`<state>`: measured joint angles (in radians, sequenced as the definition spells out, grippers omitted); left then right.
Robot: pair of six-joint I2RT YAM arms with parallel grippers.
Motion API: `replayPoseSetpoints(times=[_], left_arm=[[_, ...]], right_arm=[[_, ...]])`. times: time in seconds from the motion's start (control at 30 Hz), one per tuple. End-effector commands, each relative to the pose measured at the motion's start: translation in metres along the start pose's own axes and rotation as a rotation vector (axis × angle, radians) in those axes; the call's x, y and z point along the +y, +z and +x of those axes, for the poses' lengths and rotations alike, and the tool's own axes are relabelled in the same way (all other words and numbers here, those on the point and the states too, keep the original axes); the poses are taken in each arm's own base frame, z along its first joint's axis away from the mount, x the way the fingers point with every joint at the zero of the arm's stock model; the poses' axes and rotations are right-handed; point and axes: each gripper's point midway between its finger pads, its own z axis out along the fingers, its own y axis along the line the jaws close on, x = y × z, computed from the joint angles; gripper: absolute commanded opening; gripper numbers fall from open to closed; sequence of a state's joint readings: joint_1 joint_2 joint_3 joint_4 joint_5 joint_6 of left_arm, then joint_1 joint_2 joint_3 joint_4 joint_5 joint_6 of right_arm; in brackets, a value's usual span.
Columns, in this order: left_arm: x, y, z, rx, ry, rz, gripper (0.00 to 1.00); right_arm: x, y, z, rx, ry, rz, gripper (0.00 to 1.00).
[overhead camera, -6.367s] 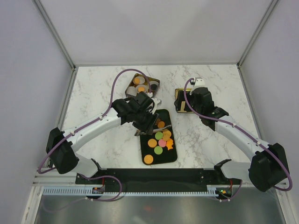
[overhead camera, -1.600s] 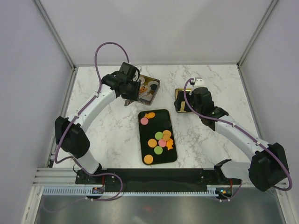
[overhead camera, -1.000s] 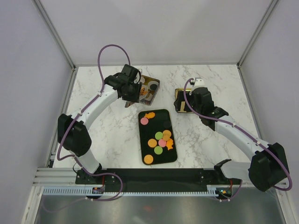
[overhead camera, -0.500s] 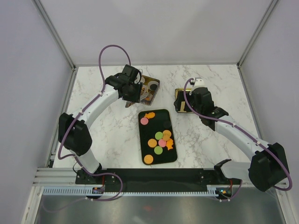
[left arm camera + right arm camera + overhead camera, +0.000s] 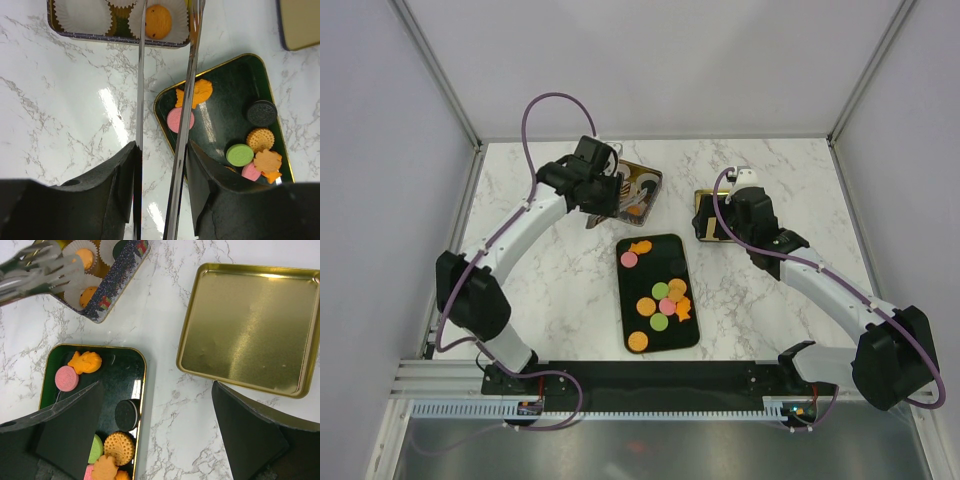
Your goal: Pack the cookies
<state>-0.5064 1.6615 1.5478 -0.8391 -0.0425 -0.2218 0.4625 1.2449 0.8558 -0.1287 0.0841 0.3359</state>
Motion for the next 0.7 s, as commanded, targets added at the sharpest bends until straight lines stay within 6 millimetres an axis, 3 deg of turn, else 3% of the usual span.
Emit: replayPoseSetpoints(times=[0.0, 0.13, 0.3, 0.43, 0.67], left_arm=[[-0.017, -0.049, -0.025, -0.144, 0.026, 0.082, 0.5], [-0.039, -0.069, -0.009, -0.143, 0.062, 0.159, 0.5], [-0.071, -0.08, 0.034, -0.085, 0.137, 0.243, 0.51], [-0.088, -0.077, 0.068, -0.004, 0.181, 0.299, 0.52], [-0.095, -0.061, 0.1, 0.085, 0.226, 0.3, 0.52]], right_arm=[[0.009, -0.002, -0.024, -0.06, -0.007, -0.022, 0.98], [0.008, -0.001, -0.024, -0.06, -0.009, -0.017, 0.98], [0.006, -0.001, -0.023, -0.057, -0.011, -0.006, 0.98], [0.006, 0.001, -0.023, -0.053, -0.011, -0.005, 0.98], [0.005, 0.0, -0.023, -0.054, -0.015, -0.002, 0.98]])
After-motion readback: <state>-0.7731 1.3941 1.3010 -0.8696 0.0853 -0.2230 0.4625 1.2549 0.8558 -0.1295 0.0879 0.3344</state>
